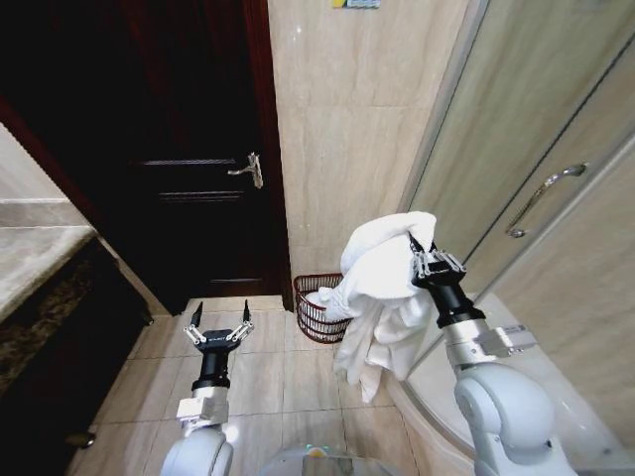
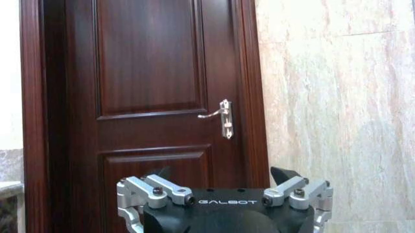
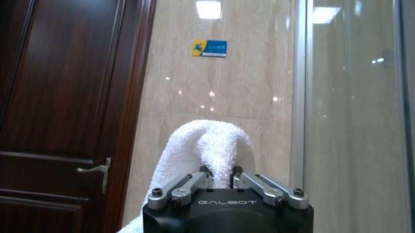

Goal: Discard the used towel into the hamper.

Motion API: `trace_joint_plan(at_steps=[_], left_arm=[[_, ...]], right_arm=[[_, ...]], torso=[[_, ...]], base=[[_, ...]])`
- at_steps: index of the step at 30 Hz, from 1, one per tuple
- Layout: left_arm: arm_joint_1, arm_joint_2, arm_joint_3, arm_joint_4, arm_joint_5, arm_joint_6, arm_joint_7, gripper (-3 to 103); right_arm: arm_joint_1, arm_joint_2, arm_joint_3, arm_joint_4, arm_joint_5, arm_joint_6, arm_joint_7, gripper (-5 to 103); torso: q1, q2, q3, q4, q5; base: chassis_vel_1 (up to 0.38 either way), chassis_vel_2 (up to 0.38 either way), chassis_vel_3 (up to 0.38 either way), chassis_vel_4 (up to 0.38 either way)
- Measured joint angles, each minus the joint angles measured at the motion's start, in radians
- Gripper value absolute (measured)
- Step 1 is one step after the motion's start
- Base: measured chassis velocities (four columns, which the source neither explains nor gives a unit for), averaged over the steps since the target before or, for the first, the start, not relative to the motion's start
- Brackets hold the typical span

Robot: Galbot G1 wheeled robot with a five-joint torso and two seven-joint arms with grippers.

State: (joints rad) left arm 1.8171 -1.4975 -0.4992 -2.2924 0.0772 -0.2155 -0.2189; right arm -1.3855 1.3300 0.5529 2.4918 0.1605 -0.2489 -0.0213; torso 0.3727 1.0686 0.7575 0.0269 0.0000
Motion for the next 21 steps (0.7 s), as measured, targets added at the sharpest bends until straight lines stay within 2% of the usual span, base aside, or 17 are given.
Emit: trace_joint_plan(at_steps=[21], left_arm=[[0.004, 0.001, 0.001, -0.003, -0.001, 0.001, -0.007, 100]], right_arm=[[-0.007, 0.007, -0.003, 0.005, -0.007, 0.003, -0.002, 12]], torso=[[0.048, 0.107, 0.059, 0.0, 0.0]], base=[[0.005, 0.005, 0.004, 0.004]])
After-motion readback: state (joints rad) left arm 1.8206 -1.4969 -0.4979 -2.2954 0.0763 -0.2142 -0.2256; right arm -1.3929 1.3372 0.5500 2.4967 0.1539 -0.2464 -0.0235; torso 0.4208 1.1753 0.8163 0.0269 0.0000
